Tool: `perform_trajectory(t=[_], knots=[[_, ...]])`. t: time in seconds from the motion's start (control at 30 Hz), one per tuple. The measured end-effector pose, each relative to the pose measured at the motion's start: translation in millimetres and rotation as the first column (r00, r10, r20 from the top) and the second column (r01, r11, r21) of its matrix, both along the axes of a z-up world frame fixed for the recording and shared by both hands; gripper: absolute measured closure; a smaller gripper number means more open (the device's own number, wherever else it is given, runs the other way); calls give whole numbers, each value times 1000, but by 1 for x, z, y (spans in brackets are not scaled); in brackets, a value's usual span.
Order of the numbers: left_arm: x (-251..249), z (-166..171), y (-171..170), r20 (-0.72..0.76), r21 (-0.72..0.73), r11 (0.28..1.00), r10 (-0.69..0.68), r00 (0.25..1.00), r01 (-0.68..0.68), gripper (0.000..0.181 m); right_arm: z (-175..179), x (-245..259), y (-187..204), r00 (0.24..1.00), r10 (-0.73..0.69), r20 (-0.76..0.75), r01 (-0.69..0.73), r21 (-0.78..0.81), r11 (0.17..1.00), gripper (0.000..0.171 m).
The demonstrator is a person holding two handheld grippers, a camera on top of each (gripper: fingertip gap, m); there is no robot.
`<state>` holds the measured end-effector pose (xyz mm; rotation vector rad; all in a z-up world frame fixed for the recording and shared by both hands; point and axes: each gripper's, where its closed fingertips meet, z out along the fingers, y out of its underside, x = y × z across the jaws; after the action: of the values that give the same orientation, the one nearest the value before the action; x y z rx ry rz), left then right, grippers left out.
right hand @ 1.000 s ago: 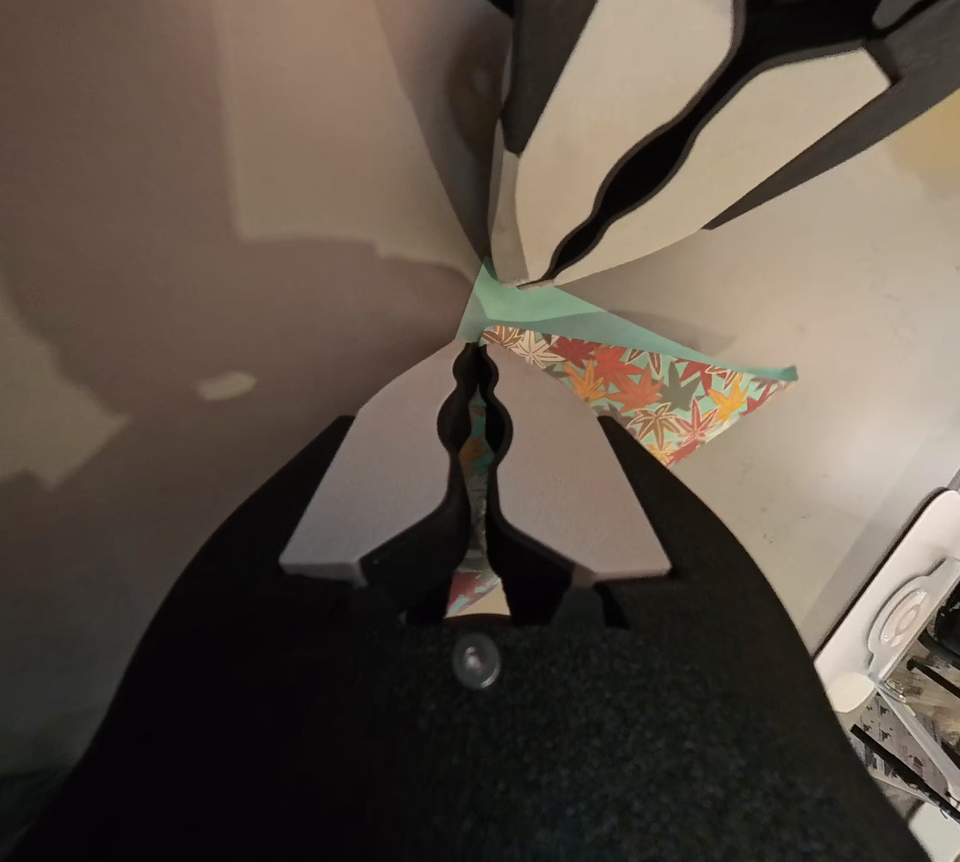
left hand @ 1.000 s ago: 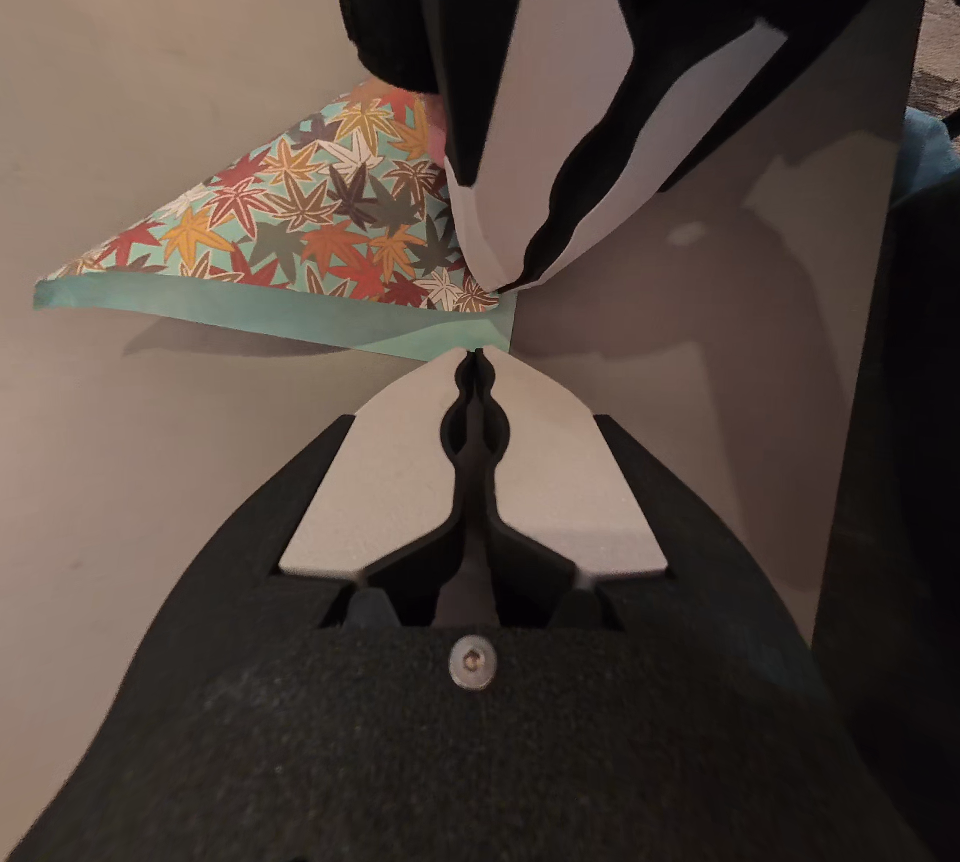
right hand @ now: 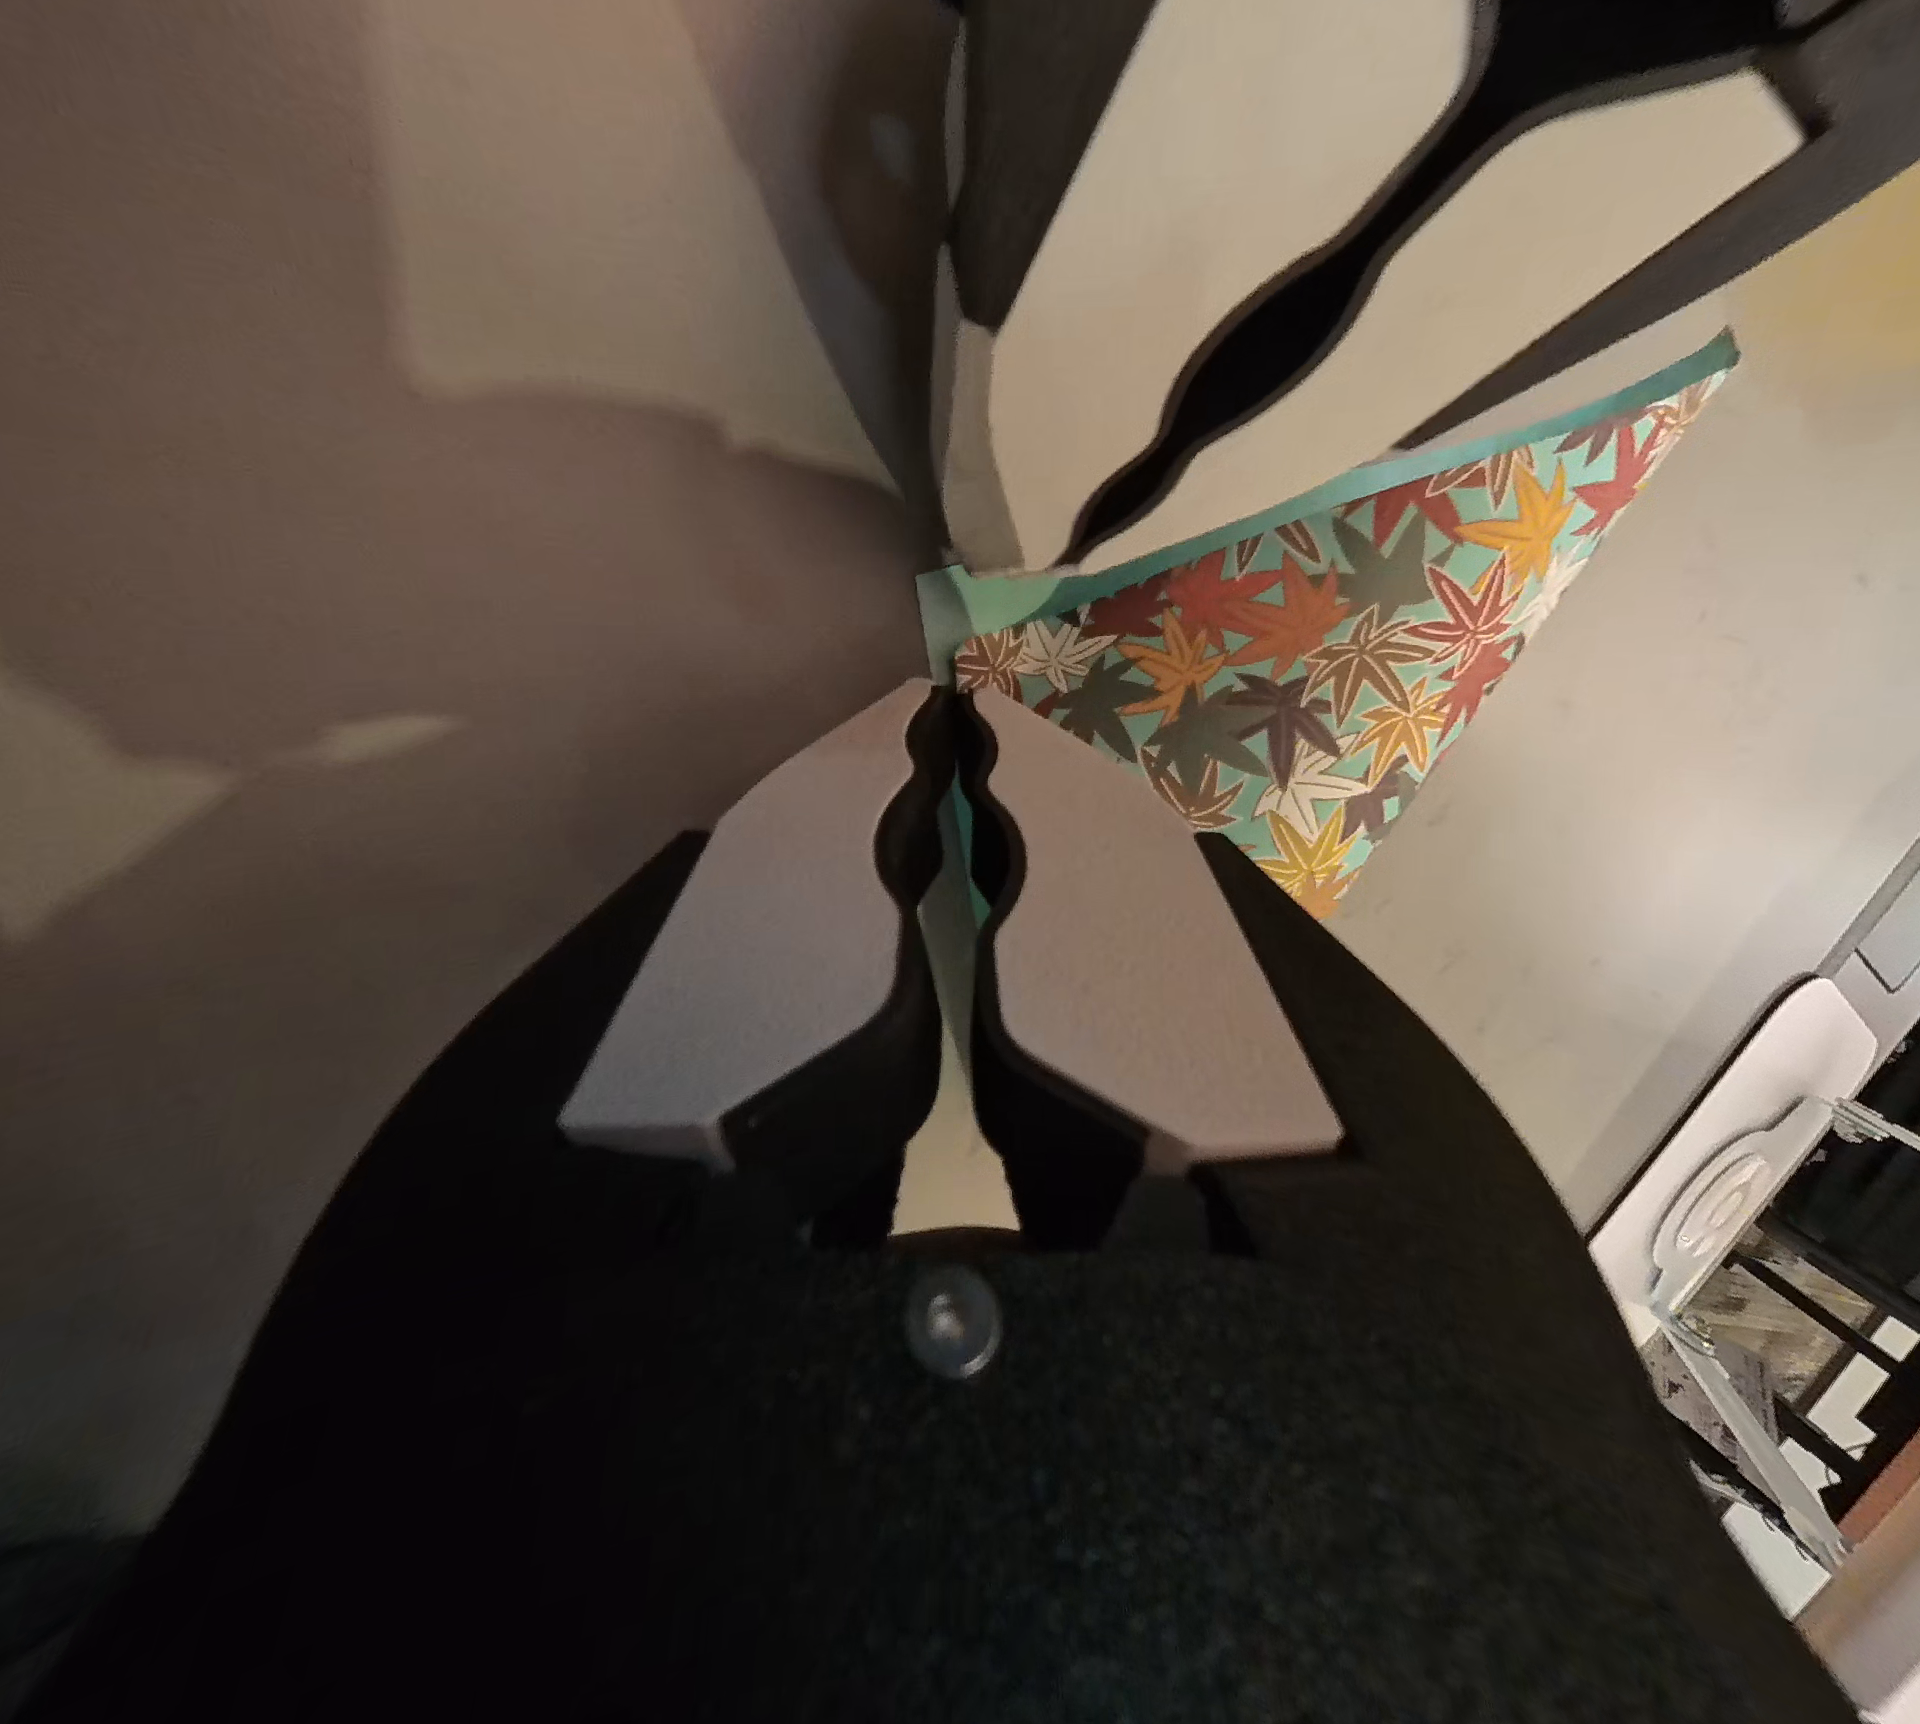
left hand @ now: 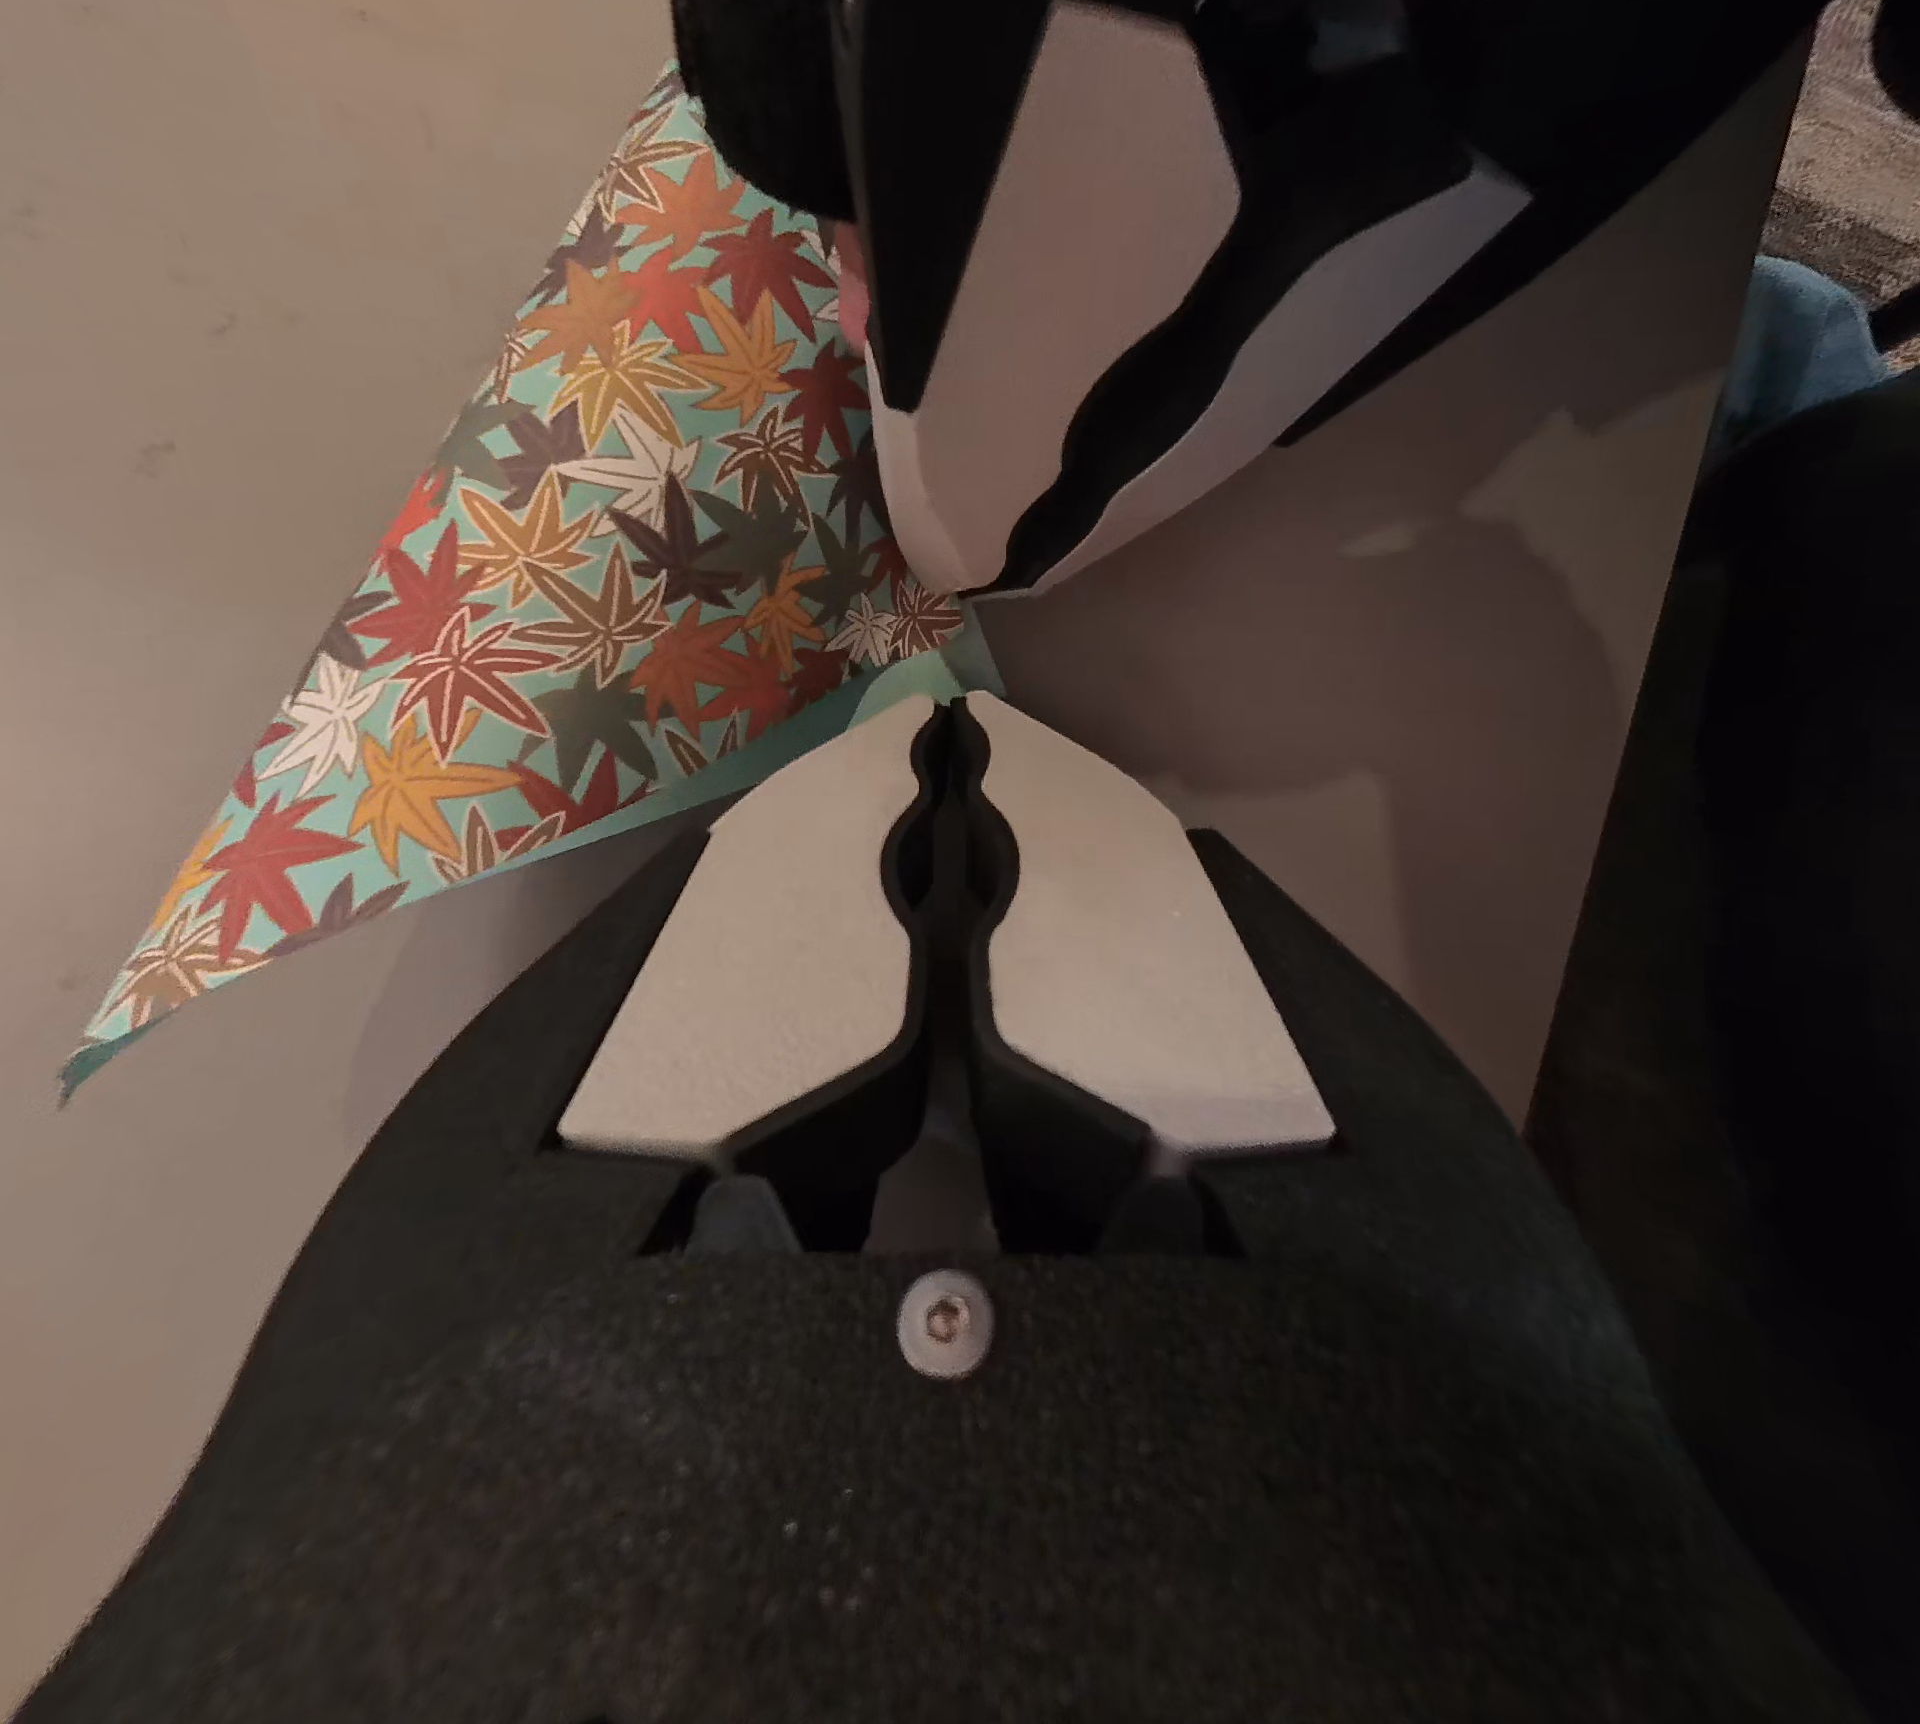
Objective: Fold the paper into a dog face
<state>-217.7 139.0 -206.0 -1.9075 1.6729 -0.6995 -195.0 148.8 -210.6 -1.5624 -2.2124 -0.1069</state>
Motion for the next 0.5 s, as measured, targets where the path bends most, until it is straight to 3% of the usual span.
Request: perform_trajectory(t=[0.03,0.5], knots=[[0,1,0,7,0,1000,1,1000,-1,181,0,0,0,1000,2,2,-2,2,1000,171],[2,-4,2,-9,46,999,-1,1000,2,181,1,-7,-6,996,82,17,-83,25,996,171]])
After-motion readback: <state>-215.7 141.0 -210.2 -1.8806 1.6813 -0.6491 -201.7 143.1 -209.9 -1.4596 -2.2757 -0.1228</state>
